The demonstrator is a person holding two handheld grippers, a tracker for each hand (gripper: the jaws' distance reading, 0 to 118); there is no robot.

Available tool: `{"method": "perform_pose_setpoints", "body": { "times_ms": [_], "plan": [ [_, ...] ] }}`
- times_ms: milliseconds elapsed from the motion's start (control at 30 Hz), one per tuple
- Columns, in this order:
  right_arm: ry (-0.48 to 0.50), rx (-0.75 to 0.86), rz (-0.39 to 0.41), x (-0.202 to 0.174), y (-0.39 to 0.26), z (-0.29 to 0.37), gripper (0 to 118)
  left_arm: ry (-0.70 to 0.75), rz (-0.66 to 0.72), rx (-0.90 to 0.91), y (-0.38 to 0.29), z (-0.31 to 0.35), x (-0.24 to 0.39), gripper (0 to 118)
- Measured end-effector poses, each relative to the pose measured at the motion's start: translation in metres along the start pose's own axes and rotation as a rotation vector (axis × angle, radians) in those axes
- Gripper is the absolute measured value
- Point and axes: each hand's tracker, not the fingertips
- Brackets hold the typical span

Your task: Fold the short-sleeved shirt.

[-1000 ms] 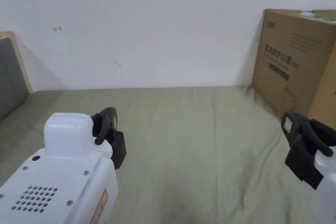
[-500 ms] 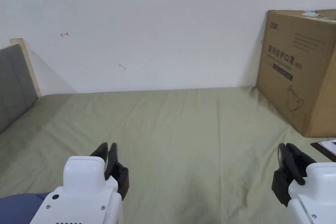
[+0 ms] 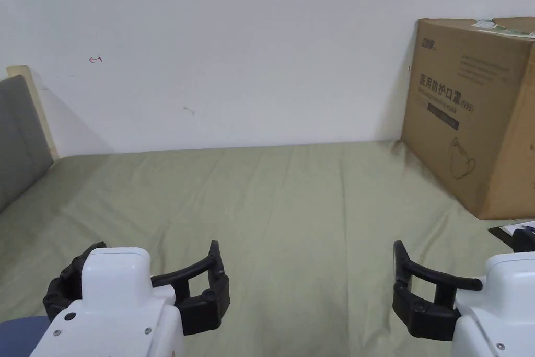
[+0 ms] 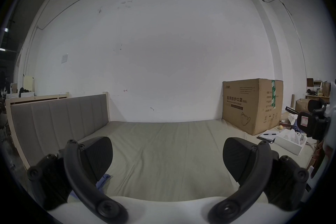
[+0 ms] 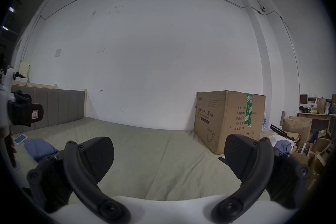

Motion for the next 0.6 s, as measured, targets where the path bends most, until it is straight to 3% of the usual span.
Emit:
{"method": "perform_pose_setpoints", "body": {
  "times_ms": [167, 600],
  "plan": [
    [0.023, -0.026, -0.022, 0.000, -0.003, -0.001, 118, -0.074, 0.073, -0.013, 0.001, 0.001, -0.005, 118],
    [0.029, -0.082, -0.015, -0.006, -0.013, -0.009, 118, 0.058, 0.071, -0.104, -0.002, -0.013, -0.003, 118]
  ]
}}
